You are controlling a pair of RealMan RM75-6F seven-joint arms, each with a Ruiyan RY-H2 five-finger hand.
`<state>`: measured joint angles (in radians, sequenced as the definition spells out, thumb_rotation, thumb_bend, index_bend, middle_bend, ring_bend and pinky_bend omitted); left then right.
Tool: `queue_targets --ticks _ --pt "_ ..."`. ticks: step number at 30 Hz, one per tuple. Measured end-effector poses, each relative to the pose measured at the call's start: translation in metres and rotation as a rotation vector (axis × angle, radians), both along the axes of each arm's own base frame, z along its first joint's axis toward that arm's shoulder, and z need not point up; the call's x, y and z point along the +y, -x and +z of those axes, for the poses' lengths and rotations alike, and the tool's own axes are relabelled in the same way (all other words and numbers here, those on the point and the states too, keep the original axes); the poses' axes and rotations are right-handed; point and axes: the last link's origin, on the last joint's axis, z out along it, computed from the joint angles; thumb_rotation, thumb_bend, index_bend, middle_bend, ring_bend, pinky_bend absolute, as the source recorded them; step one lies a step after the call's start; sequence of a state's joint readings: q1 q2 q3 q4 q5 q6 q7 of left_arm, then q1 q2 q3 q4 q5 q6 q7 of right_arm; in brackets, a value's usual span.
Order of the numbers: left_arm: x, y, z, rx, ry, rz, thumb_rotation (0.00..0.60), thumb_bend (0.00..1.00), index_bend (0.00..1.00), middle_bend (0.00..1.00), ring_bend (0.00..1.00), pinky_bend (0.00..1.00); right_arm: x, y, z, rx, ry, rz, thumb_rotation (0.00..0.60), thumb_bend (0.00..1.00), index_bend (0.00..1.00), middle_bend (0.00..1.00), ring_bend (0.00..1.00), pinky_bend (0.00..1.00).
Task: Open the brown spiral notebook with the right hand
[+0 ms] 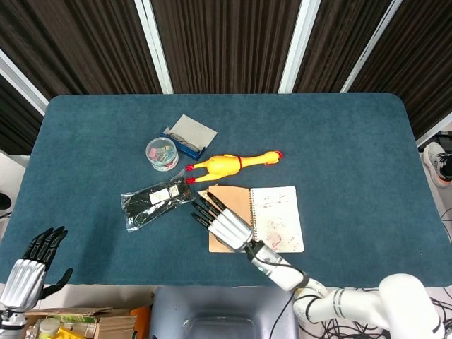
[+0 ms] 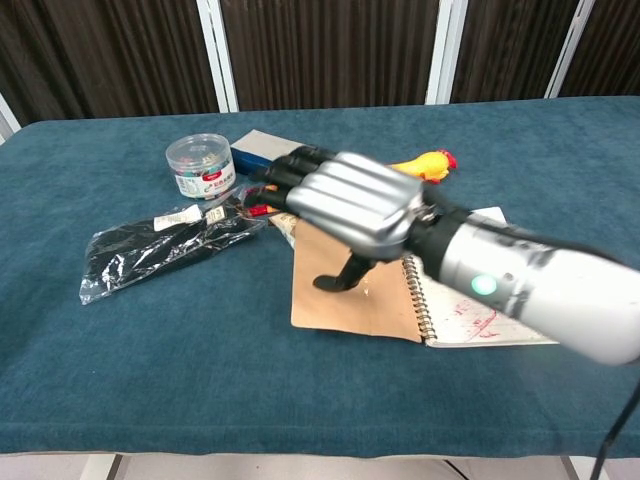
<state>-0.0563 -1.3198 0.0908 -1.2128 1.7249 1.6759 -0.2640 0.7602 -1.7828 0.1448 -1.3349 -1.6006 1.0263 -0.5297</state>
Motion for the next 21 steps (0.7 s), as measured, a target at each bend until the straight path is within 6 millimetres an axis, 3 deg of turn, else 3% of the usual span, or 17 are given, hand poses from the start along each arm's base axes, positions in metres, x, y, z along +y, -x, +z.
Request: queue_targets --ticks 5,11,14,21 --pt "0.0 -0.003 0.007 -0.012 -0.028 -0.01 0.6 0.35 0.0 0.08 0.05 0.13 0.006 0.021 0.038 -0.041 0.042 -0.022 0.6 0.17 0.07 0.0 0.0 0.0" --pt "-0.004 -0.004 0.015 -0.012 -0.057 -0.013 0.6 0.35 0.0 0.07 0.04 0.12 0.02 0.064 0.087 -0.045 0.105 -0.098 0.6 0.17 0.06 0.0 0.0 0.0" --pt "-0.009 0.0 0.017 0.015 -0.06 0.021 0.6 0.36 0.0 0.05 0.02 0.12 0.037 0.097 0.113 -0.046 0.154 -0.169 0.6 0.17 0.04 0.0 0.0 0.0" --pt "-0.019 -0.005 0.019 0.08 -0.063 0.065 0.6 0.36 0.0 0.04 0.01 0.1 0.108 0.187 0.157 -0.082 0.243 -0.504 0.6 0.17 0.0 0.0 0.0 0.0"
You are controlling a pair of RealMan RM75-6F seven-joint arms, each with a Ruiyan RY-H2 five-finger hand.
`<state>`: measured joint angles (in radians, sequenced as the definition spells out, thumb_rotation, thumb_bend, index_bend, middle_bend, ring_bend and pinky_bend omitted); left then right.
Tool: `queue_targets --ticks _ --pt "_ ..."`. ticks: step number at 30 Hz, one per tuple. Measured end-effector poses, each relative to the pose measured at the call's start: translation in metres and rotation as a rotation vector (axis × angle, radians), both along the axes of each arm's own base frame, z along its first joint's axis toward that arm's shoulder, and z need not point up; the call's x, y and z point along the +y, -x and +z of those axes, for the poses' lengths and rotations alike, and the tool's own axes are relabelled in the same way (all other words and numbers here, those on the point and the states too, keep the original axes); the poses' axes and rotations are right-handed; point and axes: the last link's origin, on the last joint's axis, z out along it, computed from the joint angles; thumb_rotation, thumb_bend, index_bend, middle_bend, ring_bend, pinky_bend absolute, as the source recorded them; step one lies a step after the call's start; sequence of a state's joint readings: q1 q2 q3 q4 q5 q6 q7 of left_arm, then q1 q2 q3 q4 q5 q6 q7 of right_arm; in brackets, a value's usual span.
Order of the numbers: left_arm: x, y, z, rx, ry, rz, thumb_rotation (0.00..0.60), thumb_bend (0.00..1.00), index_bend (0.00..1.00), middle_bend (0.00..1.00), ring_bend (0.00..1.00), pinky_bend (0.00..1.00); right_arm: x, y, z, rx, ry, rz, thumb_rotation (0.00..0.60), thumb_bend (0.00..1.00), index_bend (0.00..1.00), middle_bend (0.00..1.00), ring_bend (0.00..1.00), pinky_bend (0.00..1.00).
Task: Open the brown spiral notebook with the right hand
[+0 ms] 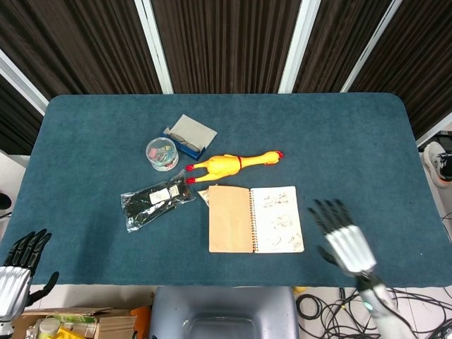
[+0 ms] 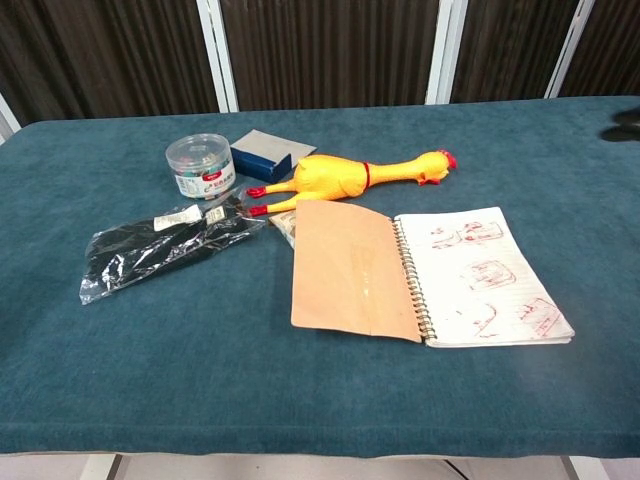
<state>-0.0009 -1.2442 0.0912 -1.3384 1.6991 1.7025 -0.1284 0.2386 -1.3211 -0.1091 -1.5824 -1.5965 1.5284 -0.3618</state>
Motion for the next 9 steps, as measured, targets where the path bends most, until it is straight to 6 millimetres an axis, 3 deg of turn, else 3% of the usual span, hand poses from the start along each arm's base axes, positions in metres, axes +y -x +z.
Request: queue_targets --ticks 4,9 --pt "-0.007 -0.003 0.001 0.043 -0.017 -0.004 0.6 0.36 0.0 0.04 0.01 0.09 0.021 0.027 0.019 -0.041 0.029 -0.142 0.6 0.17 0.0 0.0 0.0 0.0" --pt "-0.007 -0.004 0.001 0.048 -0.012 0.022 0.6 0.36 0.0 0.04 0.01 0.1 0.033 0.032 0.038 -0.023 0.084 -0.177 0.6 0.17 0.0 0.0 0.0 0.0"
